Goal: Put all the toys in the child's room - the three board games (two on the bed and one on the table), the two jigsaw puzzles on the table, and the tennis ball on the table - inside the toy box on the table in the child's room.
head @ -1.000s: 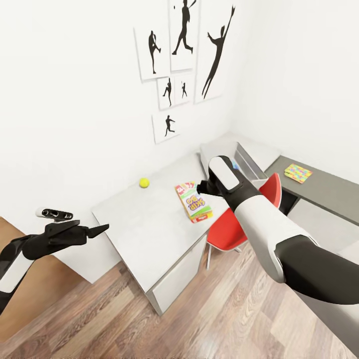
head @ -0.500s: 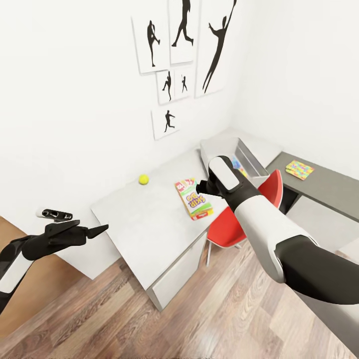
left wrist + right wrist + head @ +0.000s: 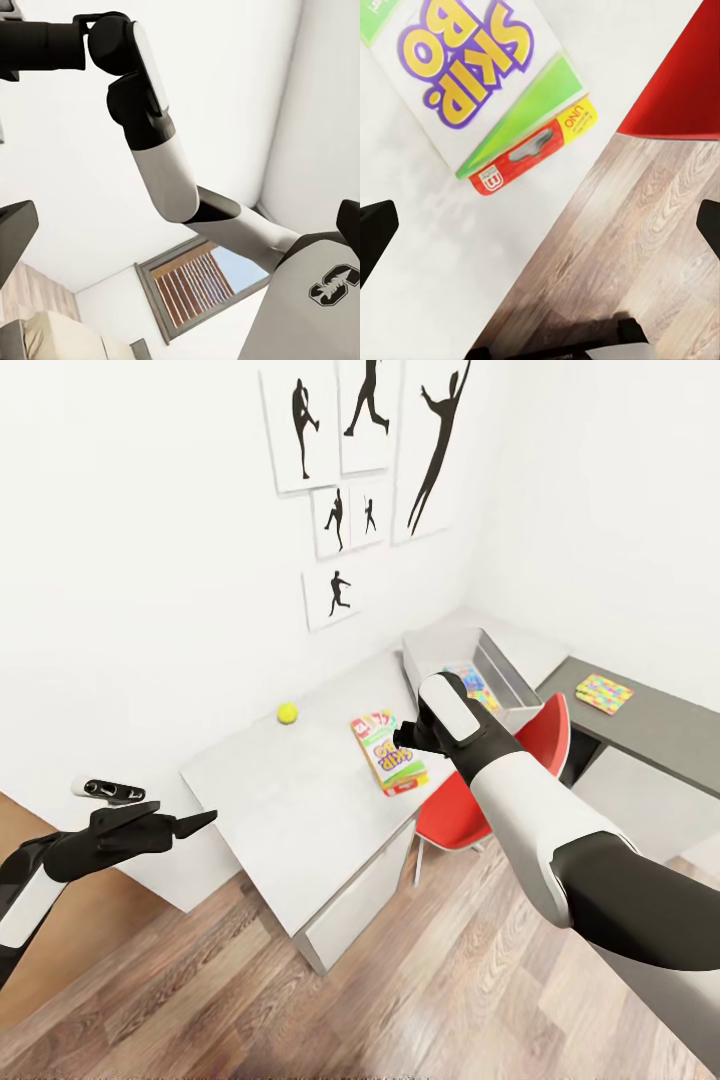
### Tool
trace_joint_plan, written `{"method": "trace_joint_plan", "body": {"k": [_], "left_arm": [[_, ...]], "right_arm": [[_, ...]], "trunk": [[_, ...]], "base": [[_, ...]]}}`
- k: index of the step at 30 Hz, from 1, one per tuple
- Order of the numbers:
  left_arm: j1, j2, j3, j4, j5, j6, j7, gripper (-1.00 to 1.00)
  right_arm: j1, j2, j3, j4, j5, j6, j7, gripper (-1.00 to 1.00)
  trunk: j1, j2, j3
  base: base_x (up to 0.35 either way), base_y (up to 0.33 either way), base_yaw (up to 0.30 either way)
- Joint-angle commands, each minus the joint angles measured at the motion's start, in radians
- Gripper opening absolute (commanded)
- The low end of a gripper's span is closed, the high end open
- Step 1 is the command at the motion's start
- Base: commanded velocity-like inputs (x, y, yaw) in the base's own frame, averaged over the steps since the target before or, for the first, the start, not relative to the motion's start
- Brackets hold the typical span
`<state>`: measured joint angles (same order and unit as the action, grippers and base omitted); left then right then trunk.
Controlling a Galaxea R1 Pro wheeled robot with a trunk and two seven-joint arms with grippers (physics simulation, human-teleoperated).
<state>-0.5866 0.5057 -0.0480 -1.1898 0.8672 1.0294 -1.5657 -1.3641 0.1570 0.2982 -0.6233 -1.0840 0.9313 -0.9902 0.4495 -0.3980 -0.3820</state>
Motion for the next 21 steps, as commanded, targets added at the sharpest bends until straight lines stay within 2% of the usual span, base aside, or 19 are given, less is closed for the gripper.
{"method": "trace_joint_plan", "body": {"k": [1,21], "left_arm": [[-0.001,0.001,-0.003,0.0,0.001,0.011,-0.005,1.0],[-0.001,0.006,-0.002,0.0,0.0,0.012,-0.005,1.0]], "right_arm": [[-0.001,-0.001,0.004,0.0,-0.01,0.003,-0.01,1.0],[-0.001,0.0,0.002,-0.002,-0.01,0.003,-0.01,1.0]], "trunk": [[0.001,-0.002,-0.003],[0.001,-0.002,-0.036]], "base": [[0.0,0.0,0.0],[0.0,0.0,0.0]]}}
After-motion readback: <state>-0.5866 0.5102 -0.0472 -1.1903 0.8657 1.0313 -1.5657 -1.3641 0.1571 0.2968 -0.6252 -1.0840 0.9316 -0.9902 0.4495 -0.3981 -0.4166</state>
